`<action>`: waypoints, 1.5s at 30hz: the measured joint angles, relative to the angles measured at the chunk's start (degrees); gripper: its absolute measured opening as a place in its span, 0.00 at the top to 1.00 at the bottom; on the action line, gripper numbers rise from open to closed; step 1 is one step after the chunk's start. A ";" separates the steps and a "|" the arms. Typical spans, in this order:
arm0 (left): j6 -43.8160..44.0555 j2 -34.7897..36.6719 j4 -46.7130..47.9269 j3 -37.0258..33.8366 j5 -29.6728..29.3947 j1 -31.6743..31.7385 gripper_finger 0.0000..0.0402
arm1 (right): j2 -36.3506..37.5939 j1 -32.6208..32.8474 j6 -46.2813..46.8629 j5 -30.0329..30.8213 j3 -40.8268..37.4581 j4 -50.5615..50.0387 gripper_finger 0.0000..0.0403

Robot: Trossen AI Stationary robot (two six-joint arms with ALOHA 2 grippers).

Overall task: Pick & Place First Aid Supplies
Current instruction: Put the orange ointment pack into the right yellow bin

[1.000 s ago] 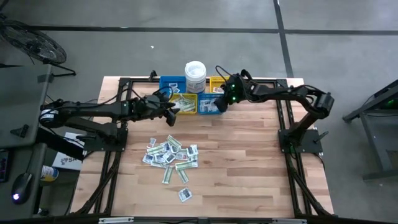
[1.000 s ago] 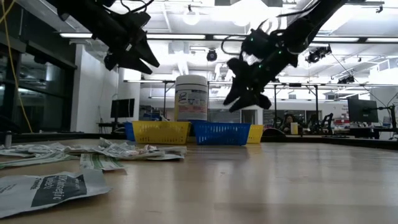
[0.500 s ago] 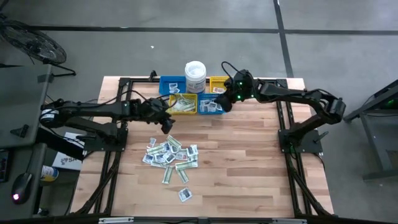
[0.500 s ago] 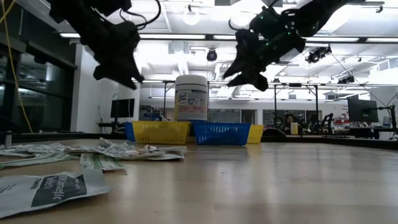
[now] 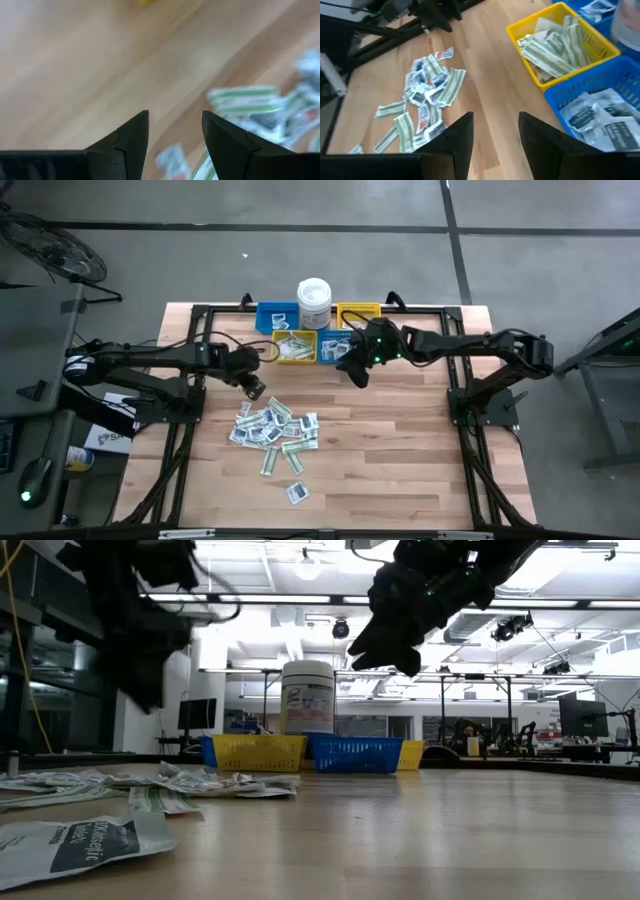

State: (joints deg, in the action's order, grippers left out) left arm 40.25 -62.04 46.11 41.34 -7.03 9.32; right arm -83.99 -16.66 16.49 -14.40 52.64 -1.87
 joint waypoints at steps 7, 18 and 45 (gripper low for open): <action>16.06 0.02 6.72 -2.89 6.18 0.00 0.54 | 0.00 0.30 2.28 2.54 -0.04 -0.02 0.63; 23.04 0.02 1.63 -8.75 9.79 0.01 0.54 | 0.00 0.32 2.99 4.64 -0.04 -0.04 0.63; 25.34 -12.91 -4.74 -10.58 11.83 -4.52 0.76 | -0.02 0.32 2.54 4.64 -0.07 -0.55 0.63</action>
State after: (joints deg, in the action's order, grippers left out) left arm 65.58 -74.95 41.36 30.76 4.80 4.80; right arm -84.01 -16.34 19.03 -9.76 52.58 -2.42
